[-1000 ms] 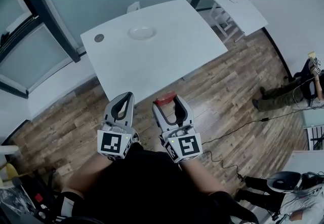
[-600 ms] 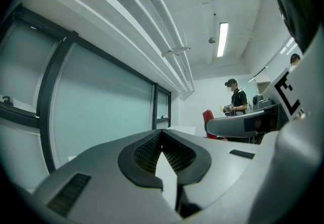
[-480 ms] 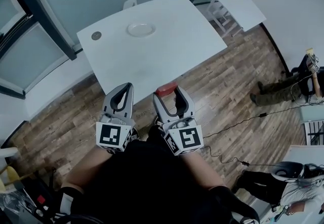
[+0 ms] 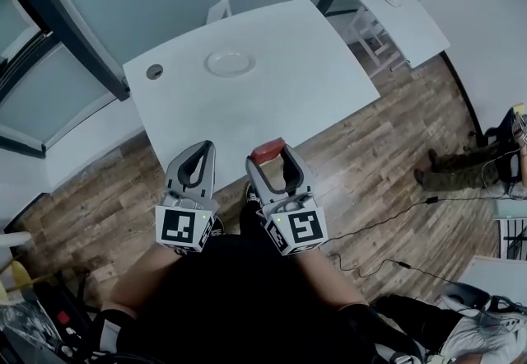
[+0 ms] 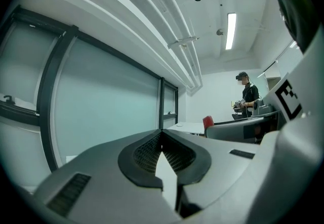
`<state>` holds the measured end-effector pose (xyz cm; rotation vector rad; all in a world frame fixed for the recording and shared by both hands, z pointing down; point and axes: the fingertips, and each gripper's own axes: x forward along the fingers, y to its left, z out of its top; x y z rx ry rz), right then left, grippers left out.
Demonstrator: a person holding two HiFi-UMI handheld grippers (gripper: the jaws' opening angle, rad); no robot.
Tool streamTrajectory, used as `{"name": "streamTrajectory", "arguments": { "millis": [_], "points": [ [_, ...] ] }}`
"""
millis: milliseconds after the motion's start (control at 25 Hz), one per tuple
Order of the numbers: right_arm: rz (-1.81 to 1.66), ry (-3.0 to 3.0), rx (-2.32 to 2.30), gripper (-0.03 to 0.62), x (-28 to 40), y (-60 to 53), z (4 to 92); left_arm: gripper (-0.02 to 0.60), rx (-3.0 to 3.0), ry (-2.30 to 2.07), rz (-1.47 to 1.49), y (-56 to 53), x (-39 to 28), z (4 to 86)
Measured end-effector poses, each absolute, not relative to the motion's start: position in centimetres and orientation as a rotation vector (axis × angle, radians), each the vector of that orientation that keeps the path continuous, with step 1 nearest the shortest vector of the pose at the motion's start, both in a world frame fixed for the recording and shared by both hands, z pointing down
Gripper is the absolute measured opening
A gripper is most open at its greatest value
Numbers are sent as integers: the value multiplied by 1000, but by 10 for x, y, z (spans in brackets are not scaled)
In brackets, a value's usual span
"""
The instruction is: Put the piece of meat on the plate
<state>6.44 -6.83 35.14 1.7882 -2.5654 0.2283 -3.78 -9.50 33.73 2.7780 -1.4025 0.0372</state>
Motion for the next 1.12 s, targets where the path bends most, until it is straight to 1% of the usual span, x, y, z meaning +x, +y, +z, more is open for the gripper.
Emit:
{"name": "streamTrajectory", "arguments": {
  "millis": [320,600,840,1120],
  "points": [
    [239,-2650,1643,290,88,-141,357,3,2706,-1506,62,-158,-3,345],
    [276,-2718,1532,290,110,-179,356,3,2661,-1595,121,-185,20,341],
    [278,-2727,1463,290,111,-198,359,3,2634,-1611,133,-196,22,343],
    [344,-2653,1530,290,89,-211,379,3,2631,-1539,147,-218,-2,360]
  ]
}}
